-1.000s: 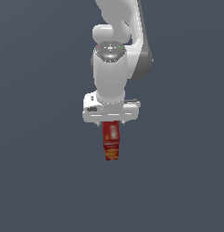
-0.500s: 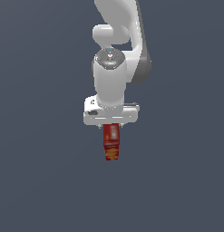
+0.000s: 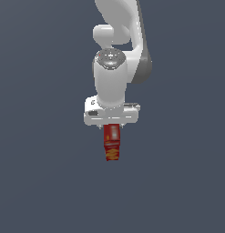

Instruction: Pick up the object and move it to a goal position.

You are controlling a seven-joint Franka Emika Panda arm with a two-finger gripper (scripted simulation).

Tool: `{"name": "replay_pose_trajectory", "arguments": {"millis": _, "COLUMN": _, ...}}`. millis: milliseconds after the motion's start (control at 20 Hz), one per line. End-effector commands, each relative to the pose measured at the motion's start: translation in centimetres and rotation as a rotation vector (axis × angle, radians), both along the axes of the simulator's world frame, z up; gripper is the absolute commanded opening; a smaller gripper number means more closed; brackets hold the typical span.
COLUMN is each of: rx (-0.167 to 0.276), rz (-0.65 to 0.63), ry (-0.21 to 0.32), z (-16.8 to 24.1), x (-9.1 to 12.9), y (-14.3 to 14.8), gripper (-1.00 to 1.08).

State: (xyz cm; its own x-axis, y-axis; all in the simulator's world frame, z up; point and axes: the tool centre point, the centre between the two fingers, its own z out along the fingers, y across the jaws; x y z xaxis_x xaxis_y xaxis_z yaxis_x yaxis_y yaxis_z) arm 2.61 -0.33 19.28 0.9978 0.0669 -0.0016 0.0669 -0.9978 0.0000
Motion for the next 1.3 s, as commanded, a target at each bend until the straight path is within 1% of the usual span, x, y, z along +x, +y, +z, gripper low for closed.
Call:
{"name": "replay_pose_trajectory", "arguments": {"millis": 0, "rx": 0.0, "rz": 0.0, "ry": -0.001, "z": 0.3, "x": -0.1, "y": 0.0, "gripper": -1.0}}
{"name": "replay_pose_trajectory", "arguments": {"millis": 300, "rx": 0.0, "rz": 0.0, "ry": -0.001, "z": 2.0, "x": -1.3, "y": 0.0, "gripper": -1.0}}
{"name": "replay_pose_trajectory", "arguments": {"millis": 550, "rx": 0.0, "rz": 0.0, "ry": -0.001, "z": 4.6, "x": -3.0, "y": 0.1, "gripper": -1.0}}
{"name": "replay_pose_trajectory", "arguments": {"millis": 750, "rx": 0.0, "rz": 0.0, "ry": -0.001, "z": 7.6, "x": -4.9, "y": 0.1, "gripper": -1.0}}
{"name": "replay_pose_trajectory", "arguments": {"millis": 1250, "rx": 0.0, "rz": 0.0, "ry": -0.001, "z": 16.6, "x": -10.6, "y": 0.2, "gripper": -1.0}}
